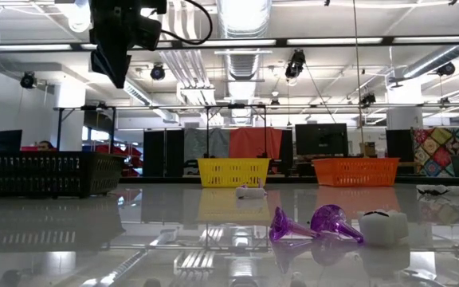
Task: Sort Halloween decoration
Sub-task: Put the purple hat toy into the black basket
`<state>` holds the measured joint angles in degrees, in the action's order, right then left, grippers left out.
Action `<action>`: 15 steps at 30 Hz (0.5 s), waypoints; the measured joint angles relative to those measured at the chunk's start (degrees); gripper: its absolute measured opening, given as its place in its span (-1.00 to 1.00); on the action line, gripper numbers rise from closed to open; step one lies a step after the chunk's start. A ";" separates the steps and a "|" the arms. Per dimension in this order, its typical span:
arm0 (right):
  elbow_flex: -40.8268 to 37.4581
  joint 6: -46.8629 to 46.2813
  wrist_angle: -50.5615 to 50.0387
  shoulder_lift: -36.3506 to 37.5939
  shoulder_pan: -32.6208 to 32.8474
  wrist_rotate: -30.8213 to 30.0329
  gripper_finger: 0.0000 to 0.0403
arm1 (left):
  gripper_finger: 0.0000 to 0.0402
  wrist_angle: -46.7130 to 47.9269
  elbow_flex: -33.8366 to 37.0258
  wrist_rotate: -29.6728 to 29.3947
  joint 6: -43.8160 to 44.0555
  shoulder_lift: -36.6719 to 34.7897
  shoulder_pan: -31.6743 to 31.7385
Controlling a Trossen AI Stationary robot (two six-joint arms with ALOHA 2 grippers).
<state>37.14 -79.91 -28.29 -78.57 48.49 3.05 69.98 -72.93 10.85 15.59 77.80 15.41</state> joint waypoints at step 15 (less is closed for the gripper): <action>1.49 -0.15 0.10 5.46 -3.44 -3.57 -0.95 | -0.63 -0.07 0.00 0.01 0.61 0.00 -0.02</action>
<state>38.63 -80.07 -28.19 -73.11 45.05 -0.52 69.91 -72.93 10.85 16.21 77.80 15.40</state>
